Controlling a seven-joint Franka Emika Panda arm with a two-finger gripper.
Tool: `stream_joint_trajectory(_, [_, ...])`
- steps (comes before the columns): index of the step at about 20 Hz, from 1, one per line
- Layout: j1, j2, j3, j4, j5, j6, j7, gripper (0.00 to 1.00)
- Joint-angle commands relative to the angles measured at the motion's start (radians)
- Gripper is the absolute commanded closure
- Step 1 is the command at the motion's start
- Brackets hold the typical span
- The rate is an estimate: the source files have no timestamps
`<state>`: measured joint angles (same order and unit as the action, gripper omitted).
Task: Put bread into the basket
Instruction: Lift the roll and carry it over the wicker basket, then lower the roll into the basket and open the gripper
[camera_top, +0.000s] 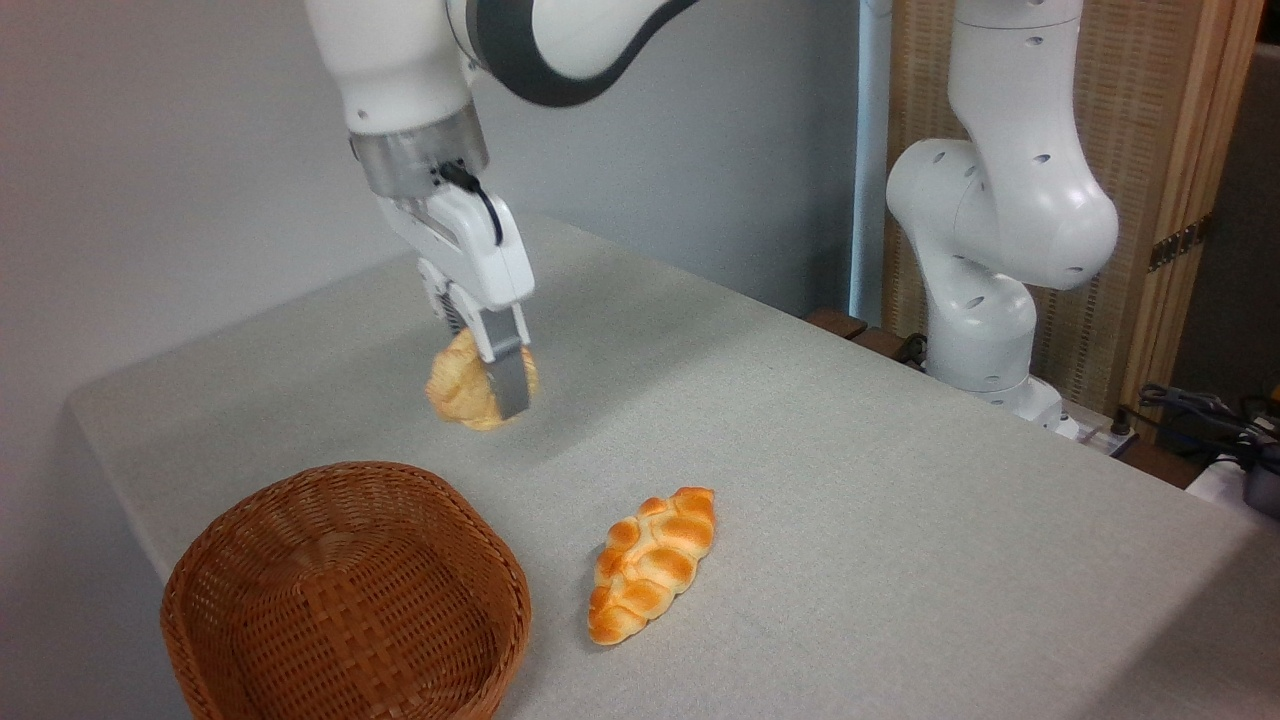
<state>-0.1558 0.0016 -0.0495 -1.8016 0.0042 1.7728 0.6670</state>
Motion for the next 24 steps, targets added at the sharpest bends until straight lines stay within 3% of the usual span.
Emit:
stream_joint_trajectory(1, [0.005, 0.185, 0.017, 0.242, -0.027, -0.015, -0.003, 0.79])
stream_joint_trajectory(3, [0.005, 0.305, 0.008, 0.367, -0.039, -0.013, -0.068, 0.77])
stream_joint_trajectory(5, [0.005, 0.369, -0.012, 0.399, -0.039, 0.049, -0.118, 0.74])
stream_joint_trajectory(7, [0.007, 0.409, -0.020, 0.398, -0.039, 0.155, -0.126, 0.62])
stream_joint_trajectory(8, [0.007, 0.422, -0.020, 0.396, -0.039, 0.189, -0.126, 0.51])
stream_joint_trajectory(9, [0.007, 0.425, -0.020, 0.396, -0.039, 0.201, -0.127, 0.11])
stream_joint_trajectory(10, [0.007, 0.429, -0.020, 0.395, -0.032, 0.201, -0.127, 0.00])
stream_joint_trajectory(22, [0.007, 0.416, -0.018, 0.398, -0.021, 0.186, -0.119, 0.00])
stream_joint_trajectory(24, [0.007, 0.397, -0.010, 0.398, 0.032, 0.185, -0.118, 0.00])
